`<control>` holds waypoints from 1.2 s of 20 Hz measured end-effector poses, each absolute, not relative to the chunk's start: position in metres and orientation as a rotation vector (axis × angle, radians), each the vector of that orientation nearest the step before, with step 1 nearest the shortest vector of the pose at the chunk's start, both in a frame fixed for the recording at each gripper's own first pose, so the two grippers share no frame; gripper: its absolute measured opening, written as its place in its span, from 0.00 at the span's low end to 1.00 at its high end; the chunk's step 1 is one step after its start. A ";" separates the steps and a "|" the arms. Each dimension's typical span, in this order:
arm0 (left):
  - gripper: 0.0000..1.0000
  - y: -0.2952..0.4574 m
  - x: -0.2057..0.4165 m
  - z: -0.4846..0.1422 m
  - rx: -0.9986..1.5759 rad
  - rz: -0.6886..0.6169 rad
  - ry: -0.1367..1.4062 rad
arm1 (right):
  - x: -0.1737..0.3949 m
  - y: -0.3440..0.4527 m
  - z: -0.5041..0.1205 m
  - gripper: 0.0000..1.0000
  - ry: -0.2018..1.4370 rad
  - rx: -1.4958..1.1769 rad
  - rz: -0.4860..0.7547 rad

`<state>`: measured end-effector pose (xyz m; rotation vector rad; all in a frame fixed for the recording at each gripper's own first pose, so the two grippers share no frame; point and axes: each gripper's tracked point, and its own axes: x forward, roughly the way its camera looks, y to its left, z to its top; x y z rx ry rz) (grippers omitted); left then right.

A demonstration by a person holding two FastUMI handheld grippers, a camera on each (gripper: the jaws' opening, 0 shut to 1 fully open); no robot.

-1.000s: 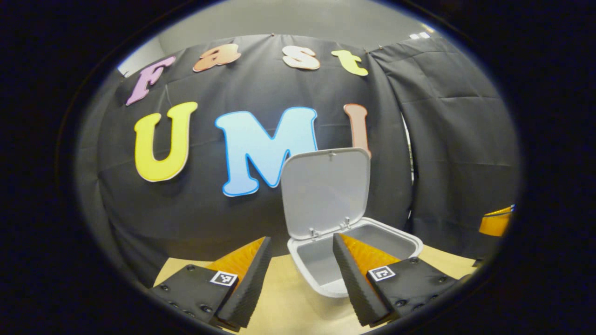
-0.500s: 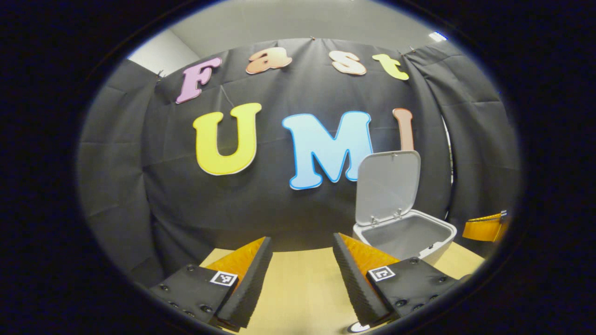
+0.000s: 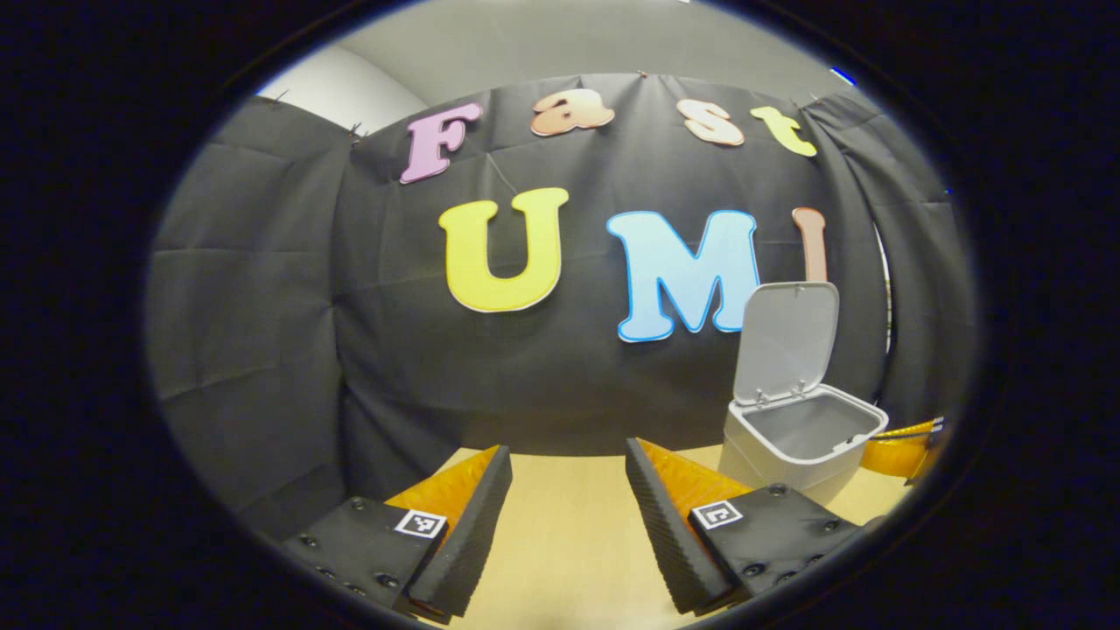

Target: Press the lid of the desktop garbage bin to open it, pick up the crumpled paper on the desktop and throw it into the bin, then pick up the pop can on the desktop and drop it into the bin, and finally close the garbage bin lid.

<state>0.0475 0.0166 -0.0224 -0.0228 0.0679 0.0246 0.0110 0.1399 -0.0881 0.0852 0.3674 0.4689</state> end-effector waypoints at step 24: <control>0.94 0.074 0.014 -0.053 -0.072 0.152 0.119 | -0.038 0.187 -0.167 0.98 0.496 -0.072 0.651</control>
